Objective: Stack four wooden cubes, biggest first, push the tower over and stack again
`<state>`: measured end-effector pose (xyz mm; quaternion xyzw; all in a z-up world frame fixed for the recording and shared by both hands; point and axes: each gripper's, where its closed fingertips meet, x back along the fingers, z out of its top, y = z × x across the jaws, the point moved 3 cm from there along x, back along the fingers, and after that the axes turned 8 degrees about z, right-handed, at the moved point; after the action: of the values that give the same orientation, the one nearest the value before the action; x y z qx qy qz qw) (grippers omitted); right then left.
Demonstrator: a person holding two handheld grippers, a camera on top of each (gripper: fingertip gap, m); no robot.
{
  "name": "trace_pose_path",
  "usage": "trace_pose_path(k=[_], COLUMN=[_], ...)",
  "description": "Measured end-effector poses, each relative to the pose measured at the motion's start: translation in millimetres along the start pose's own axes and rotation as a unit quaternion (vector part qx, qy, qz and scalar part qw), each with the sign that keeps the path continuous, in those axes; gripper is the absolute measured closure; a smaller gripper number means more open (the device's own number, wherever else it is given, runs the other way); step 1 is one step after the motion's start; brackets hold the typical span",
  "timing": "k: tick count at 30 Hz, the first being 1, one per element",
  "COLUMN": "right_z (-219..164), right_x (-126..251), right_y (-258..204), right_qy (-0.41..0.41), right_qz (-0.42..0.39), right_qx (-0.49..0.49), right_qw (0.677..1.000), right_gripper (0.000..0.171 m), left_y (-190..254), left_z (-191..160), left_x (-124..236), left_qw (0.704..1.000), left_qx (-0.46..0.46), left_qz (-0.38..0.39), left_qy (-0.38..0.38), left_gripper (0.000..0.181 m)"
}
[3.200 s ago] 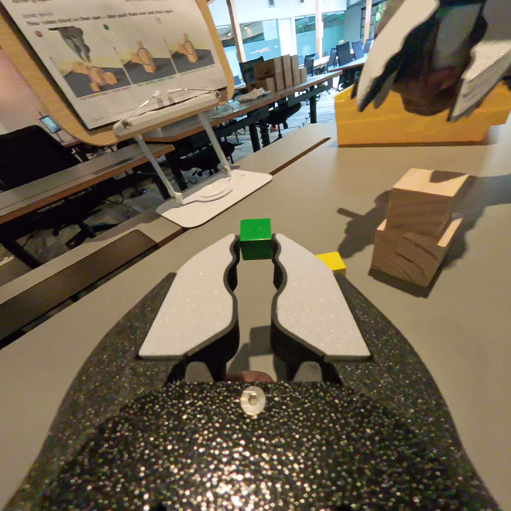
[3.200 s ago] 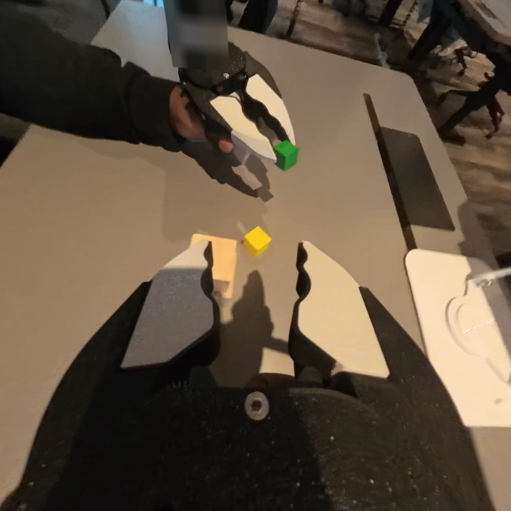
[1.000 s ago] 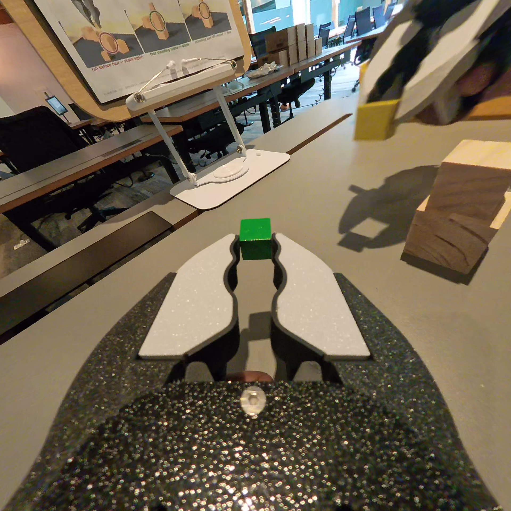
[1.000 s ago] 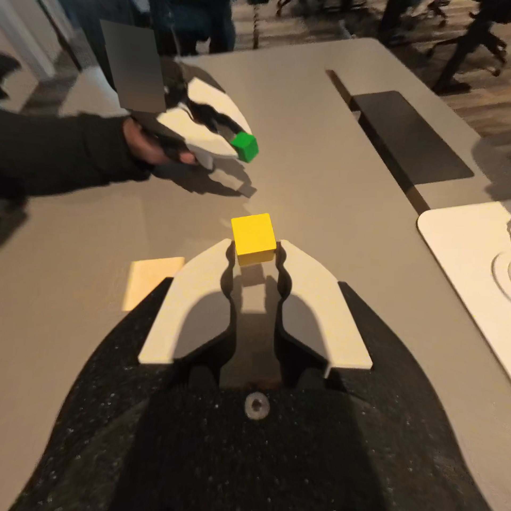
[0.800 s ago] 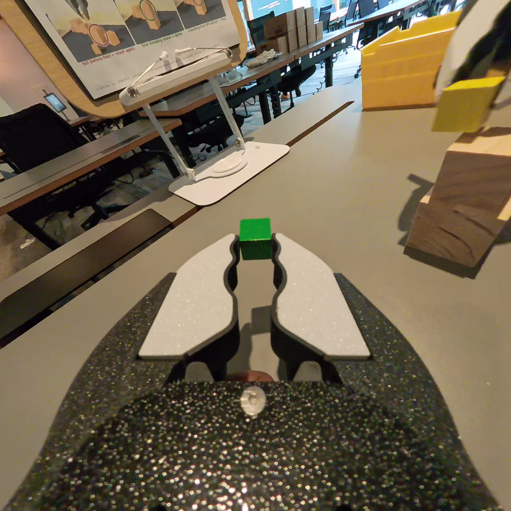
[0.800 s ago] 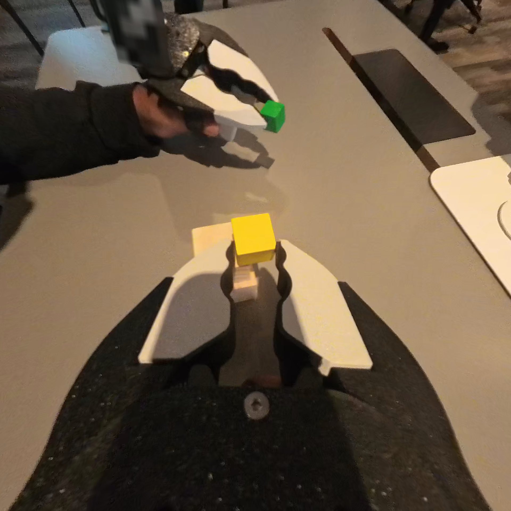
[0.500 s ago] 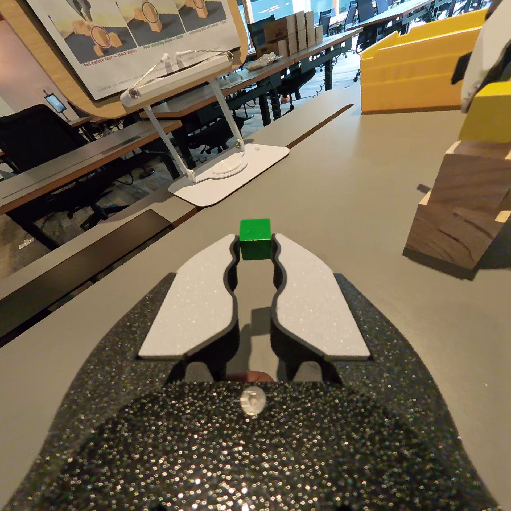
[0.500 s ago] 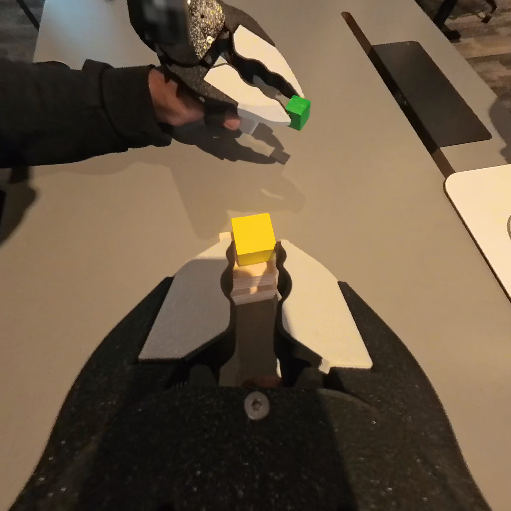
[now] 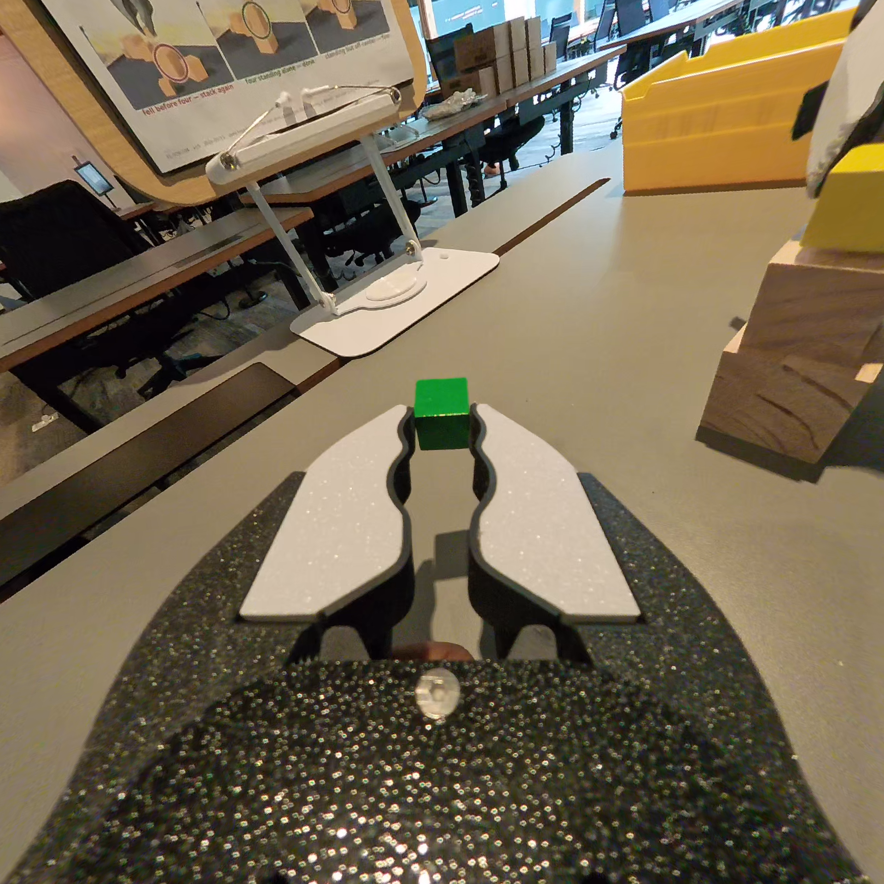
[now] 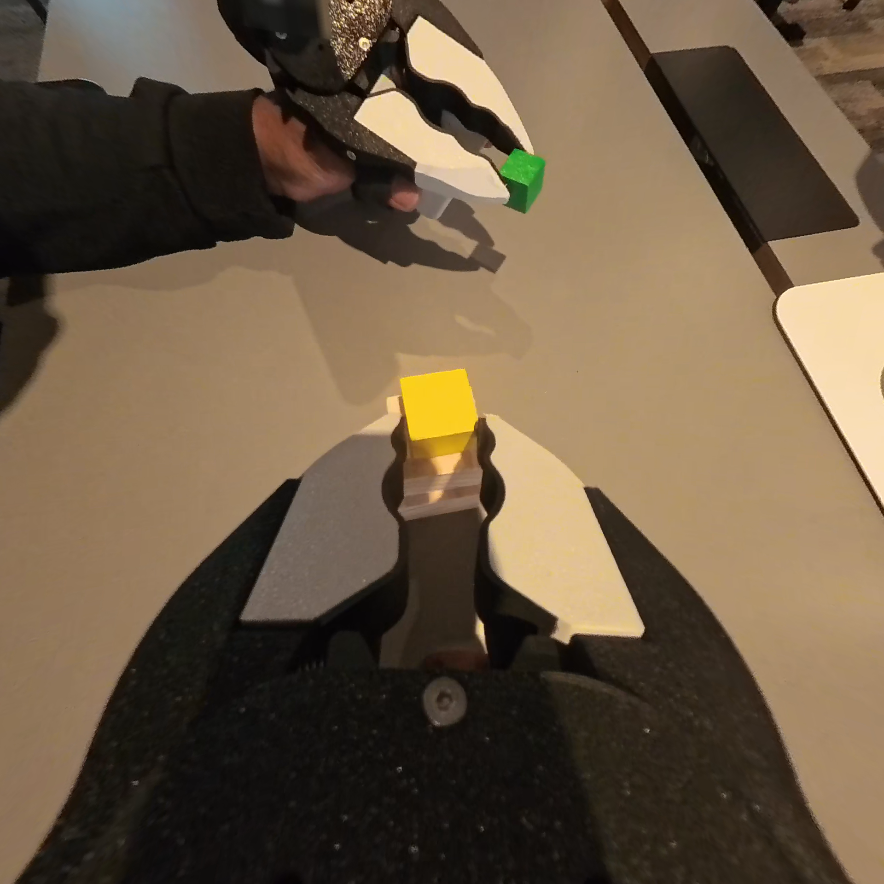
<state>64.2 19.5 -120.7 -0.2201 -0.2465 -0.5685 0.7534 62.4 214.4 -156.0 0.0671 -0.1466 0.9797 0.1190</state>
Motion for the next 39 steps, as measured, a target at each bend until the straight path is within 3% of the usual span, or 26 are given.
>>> trace_pose_path(k=[32, 39], right_z=[-6.1, -5.7], right_x=[-5.5, -1.7], right_y=[-0.9, -1.1], right_qy=[-0.019, -0.022], right_qz=[0.003, 0.008], right_qx=[-0.003, -0.001], right_qw=[1.000, 1.000], right_gripper=[0.143, 0.132], left_y=[0.8, 0.8], left_z=[-0.2, -0.1], left_x=[-0.1, 0.2], left_qw=[1.000, 1.000], left_qx=[-0.001, 0.000], left_qz=[-0.002, -0.004], left_qy=[0.000, 0.001], left_gripper=[0.160, 0.160])
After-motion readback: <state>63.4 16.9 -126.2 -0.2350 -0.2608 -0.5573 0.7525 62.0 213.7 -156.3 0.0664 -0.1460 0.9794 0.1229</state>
